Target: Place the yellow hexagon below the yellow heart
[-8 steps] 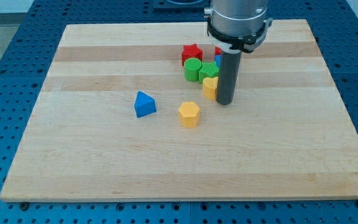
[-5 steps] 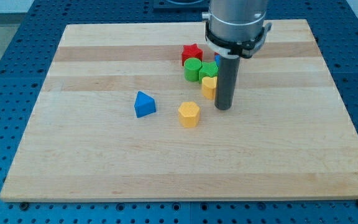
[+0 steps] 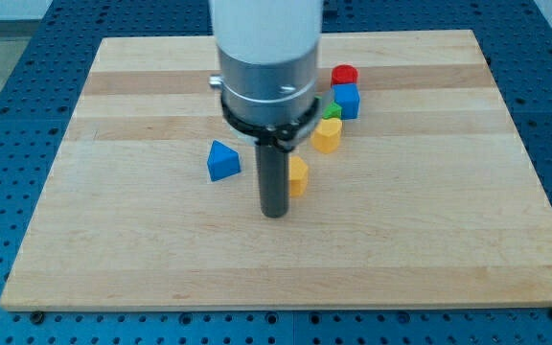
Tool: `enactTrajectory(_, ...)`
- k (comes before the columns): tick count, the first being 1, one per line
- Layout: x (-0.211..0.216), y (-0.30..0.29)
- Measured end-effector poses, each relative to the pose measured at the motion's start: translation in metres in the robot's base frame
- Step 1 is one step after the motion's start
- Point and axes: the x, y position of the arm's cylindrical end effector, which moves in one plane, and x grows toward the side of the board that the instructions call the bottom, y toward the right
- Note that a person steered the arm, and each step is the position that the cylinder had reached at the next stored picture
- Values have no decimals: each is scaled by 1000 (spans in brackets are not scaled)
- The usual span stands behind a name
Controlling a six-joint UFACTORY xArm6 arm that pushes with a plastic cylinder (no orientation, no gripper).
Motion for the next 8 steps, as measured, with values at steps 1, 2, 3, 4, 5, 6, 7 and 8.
enactTrajectory(1,-13,-1)
enactTrajectory(2,-16,15)
enactTrajectory(3,-16,42)
enactTrajectory(4,-24,55)
enactTrajectory(5,-24,34)
enactTrajectory(6,-24,4)
enactTrajectory(7,-26,0)
enactTrajectory(8,-27,3)
